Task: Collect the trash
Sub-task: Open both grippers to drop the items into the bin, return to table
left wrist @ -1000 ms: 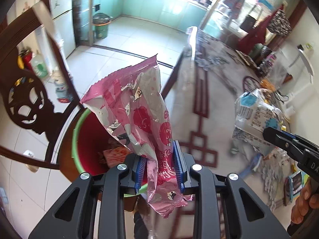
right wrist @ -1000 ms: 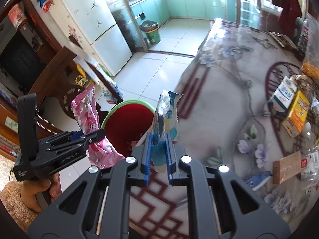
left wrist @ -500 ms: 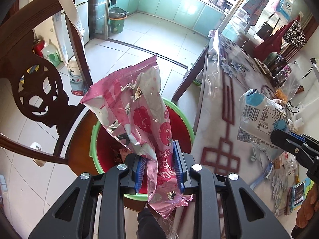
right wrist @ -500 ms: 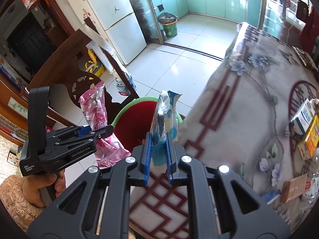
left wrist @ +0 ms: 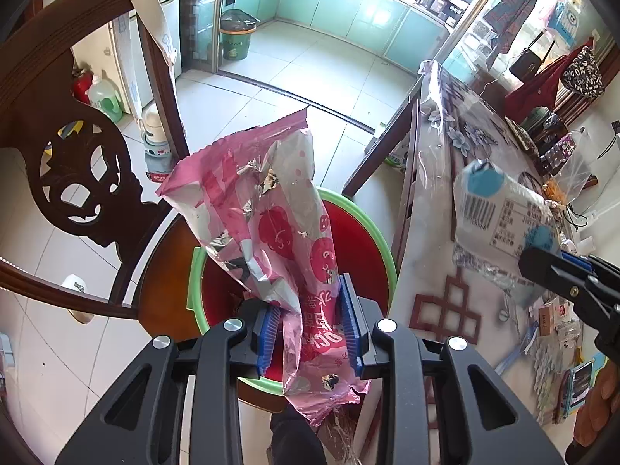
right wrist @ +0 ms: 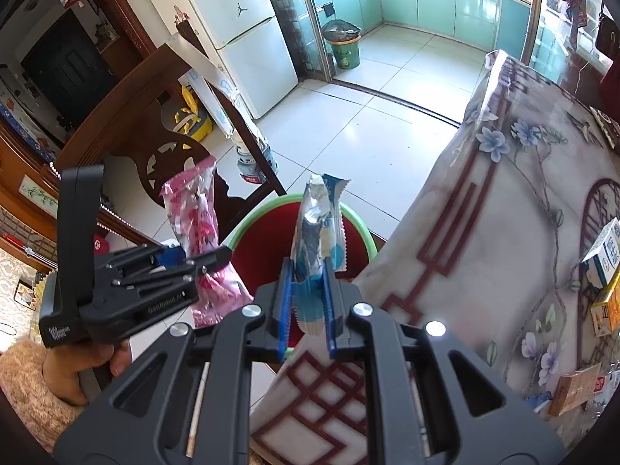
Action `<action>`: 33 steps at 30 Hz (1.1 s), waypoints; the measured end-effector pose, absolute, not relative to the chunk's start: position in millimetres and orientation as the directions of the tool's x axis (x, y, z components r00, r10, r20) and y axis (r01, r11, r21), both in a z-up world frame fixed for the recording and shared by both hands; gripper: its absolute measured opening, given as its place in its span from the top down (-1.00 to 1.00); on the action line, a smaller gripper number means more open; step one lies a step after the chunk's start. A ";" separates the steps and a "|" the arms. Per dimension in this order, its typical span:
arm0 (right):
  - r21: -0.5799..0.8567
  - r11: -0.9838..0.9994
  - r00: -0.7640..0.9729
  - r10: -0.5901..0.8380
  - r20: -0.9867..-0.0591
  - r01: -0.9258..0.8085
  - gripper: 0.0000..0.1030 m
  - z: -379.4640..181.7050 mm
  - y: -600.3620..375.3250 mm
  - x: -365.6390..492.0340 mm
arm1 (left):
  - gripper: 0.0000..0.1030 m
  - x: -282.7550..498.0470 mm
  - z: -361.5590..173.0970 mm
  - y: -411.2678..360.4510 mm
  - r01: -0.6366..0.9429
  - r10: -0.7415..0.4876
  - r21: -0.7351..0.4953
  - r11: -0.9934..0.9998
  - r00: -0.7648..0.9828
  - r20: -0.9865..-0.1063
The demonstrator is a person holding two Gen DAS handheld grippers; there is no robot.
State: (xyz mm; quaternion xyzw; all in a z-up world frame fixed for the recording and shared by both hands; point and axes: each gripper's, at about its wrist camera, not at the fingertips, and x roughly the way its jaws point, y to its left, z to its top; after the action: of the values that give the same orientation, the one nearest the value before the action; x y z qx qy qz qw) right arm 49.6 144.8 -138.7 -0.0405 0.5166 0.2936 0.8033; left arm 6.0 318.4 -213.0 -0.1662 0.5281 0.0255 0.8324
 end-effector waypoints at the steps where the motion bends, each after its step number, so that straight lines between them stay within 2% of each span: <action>1: 0.239 0.824 0.294 0.431 -0.853 -0.513 0.73 -138.7 145.5 50.1 | 0.47 5.9 -213.3 318.5 -0.220 -0.135 -0.252 0.942 0.440 -0.888; 4: 0.240 0.821 0.294 0.435 -0.851 -0.519 0.67 -137.7 149.1 50.7 | 0.42 5.2 -213.6 318.1 -0.219 -0.131 -0.247 0.944 0.439 -0.889; 6: 0.239 0.821 0.299 0.436 -0.849 -0.518 0.32 -136.6 151.4 50.9 | 0.31 3.8 -213.2 319.2 -0.224 -0.127 -0.246 0.943 0.441 -0.888; 7: 0.239 0.825 0.304 0.435 -0.848 -0.513 -0.08 -136.5 151.0 51.2 | 0.23 3.2 -213.2 319.4 -0.228 -0.126 -0.247 0.942 0.442 -0.888; 8: 0.239 0.831 0.313 0.433 -0.845 -0.503 -0.23 -135.9 150.1 51.4 | 0.07 2.9 -213.1 320.2 -0.233 -0.124 -0.248 0.940 0.443 -0.888; 10: 0.247 0.834 0.324 0.440 -0.838 -0.493 -0.23 -133.8 146.1 51.5 | -0.07 1.4 -211.6 322.3 -0.248 -0.116 -0.250 0.936 0.451 -0.885; 15: 0.245 0.856 0.350 0.425 -0.835 -0.455 -0.29 -130.2 130.5 53.1 | -0.09 1.1 -206.9 323.7 -0.253 -0.112 -0.252 0.934 0.462 -0.880; 18: 0.231 0.869 0.374 0.410 -0.832 -0.438 -0.41 -127.9 119.5 50.4 | -0.10 1.8 -203.9 321.3 -0.243 -0.116 -0.255 0.936 0.469 -0.875; 22: 0.186 0.892 0.397 0.359 -0.844 -0.412 -0.43 -131.2 102.0 48.2 | -0.21 0.8 -198.5 312.9 -0.220 -0.113 -0.246 0.944 0.483 -0.868; 33: 0.143 0.975 0.479 0.208 -0.853 -0.170 -0.43 -135.6 -13.3 44.2 | -0.30 9.8 -188.0 266.1 -0.107 -0.160 -0.242 0.965 0.491 -0.856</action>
State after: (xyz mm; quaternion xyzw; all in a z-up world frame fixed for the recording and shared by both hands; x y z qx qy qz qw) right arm 44.2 -13.3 -135.6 0.0190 0.4983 0.1102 0.8597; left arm 9.8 266.1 -188.0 -0.1323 0.5043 -0.0157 0.8532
